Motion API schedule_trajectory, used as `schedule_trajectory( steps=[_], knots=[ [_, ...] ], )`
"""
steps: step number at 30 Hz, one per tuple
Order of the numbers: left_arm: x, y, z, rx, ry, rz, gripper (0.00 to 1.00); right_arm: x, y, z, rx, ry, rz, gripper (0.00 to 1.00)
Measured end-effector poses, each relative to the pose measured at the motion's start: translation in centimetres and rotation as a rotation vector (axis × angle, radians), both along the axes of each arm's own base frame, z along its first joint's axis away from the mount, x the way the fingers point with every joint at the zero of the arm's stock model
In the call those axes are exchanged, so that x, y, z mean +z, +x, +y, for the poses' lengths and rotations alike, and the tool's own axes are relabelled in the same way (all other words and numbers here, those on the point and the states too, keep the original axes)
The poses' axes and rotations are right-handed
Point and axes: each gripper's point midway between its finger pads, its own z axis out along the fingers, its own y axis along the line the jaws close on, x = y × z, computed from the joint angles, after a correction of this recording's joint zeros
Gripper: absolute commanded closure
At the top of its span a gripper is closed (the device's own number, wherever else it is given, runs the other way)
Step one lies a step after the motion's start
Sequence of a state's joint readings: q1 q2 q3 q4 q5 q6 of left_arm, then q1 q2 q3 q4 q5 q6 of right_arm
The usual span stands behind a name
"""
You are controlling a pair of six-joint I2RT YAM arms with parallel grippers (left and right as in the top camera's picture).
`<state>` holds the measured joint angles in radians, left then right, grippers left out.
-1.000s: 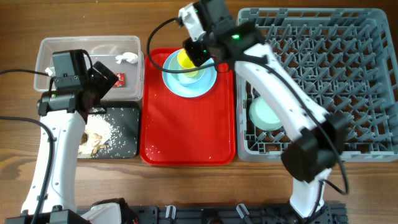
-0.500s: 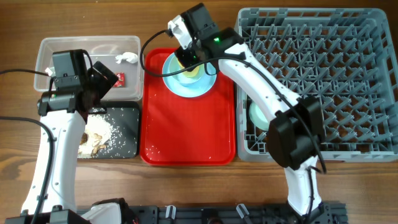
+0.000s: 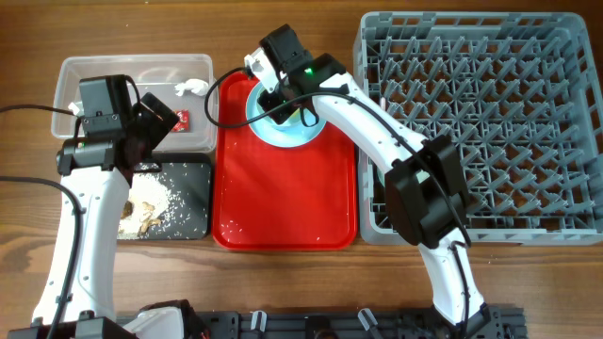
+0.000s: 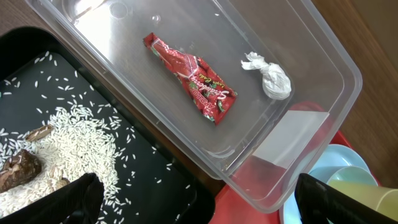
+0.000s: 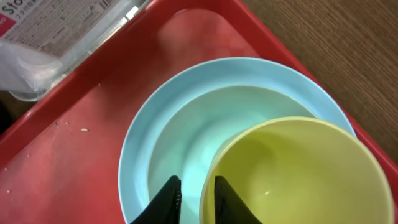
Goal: Sort waste into correct bins and load items into the dishwasher rack
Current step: 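Release the bowl and reach the right gripper to the yellow cup, then lift the yellow cup and place it upside down in the rack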
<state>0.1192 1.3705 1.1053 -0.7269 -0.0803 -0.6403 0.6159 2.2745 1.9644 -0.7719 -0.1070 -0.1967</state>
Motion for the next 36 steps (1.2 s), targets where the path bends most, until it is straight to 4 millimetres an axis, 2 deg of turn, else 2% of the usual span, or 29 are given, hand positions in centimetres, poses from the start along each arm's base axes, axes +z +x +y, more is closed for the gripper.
schedule_trajectory(
  steps=[4,13,15,17,18,19,20,21,22,23,25,27,29,31,36],
  knots=[
    [0.0,0.0,0.0,0.000,0.000,0.000,0.00,-0.2,-0.1,-0.6,-0.010,-0.032,0.003,0.96],
    [0.0,0.0,0.0,0.000,0.000,0.000,0.00,0.3,0.1,-1.0,-0.017,-0.046,-0.016,0.96],
    [0.0,0.0,0.0,0.000,0.000,0.000,0.00,1.6,0.2,-0.9,-0.018,-0.032,-0.036,0.96],
    [0.0,0.0,0.0,0.000,0.000,0.000,0.00,4.6,0.2,-1.0,-0.029,0.005,-0.078,0.96],
    [0.0,0.0,0.0,0.000,0.000,0.000,0.00,6.8,0.2,-1.2,-0.041,0.033,-0.107,0.96],
    [0.0,0.0,0.0,0.000,0.000,0.000,0.00,7.5,0.2,-1.2,-0.045,0.043,-0.117,0.96],
    [0.0,0.0,0.0,0.000,0.000,0.000,0.00,12.2,0.1,-2.0,-0.064,0.106,-0.180,0.96],
    [0.0,0.0,0.0,0.000,0.000,0.000,0.00,14.2,-0.1,-2.4,-0.070,0.144,-0.196,0.96],
    [0.0,0.0,0.0,0.000,0.000,0.000,0.00,16.9,-0.2,-3.4,-0.082,0.195,-0.224,0.96],
    [0.0,0.0,0.0,0.000,0.000,0.000,0.00,19.0,-0.3,-4.3,-0.092,0.239,-0.241,0.96],
    [0.0,0.0,0.0,0.000,0.000,0.000,0.00,23.7,-0.1,-7.6,-0.130,0.341,-0.283,0.96],
    [0.0,0.0,0.0,0.000,0.000,0.000,0.00,26.3,0.6,-11.2,-0.175,0.422,-0.288,0.96],
    [0.0,0.0,0.0,0.000,0.000,0.000,0.00,26.8,1.5,-14.6,-0.210,0.495,-0.249,0.96],
    [0.0,0.0,0.0,0.000,0.000,0.000,0.00,25.9,2.6,-17.6,-0.241,0.557,-0.189,0.96],
    [0.0,0.0,0.0,0.000,0.000,0.000,0.00,22.4,4.4,-21.3,-0.222,0.746,-0.017,0.96]
  ],
)
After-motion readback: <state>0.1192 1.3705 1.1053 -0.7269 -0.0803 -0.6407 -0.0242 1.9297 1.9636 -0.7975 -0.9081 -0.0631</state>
